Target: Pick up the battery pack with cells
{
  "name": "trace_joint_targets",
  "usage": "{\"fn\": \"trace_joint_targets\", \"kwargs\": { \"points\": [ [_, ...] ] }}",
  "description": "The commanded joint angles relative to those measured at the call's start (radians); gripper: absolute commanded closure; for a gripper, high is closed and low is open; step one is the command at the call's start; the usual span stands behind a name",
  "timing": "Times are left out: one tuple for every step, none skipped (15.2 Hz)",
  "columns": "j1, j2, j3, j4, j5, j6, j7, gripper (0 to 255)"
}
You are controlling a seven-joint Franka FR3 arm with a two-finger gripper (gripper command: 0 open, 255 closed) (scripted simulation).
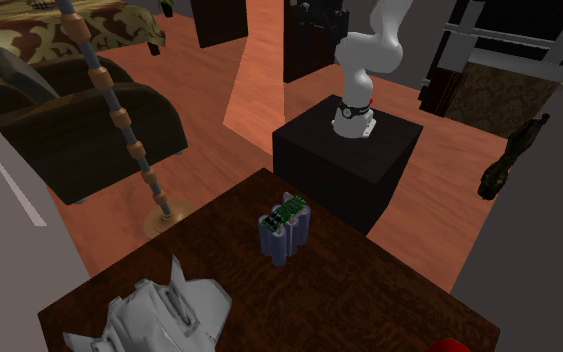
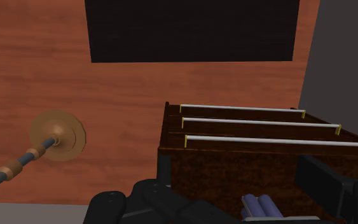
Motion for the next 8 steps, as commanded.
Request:
{"fn": "trace_joint_targets", "kwargs": {
  "points": [
    [0.0, 0.0, 0.0, 0.0, 0.0, 0.0, 0.0, 0],
    [0.003, 0.03, 0.017, 0.004, 0.007, 0.026, 0.021, 0],
    [0.006, 0.061, 0.034, 0.01, 0.012, 0.052, 0.041, 0],
    [0.008, 0.092, 0.051, 0.017, 0.017, 0.077, 0.061, 0],
    [0.009, 0.125, 0.067, 0.026, 0.021, 0.101, 0.082, 0],
    [0.011, 0.159, 0.084, 0.036, 0.023, 0.125, 0.102, 0],
    [0.011, 0.193, 0.1, 0.047, 0.025, 0.148, 0.123, 0],
    [0.011, 0.229, 0.116, 0.061, 0.025, 0.17, 0.144, 0]
  ]
}}
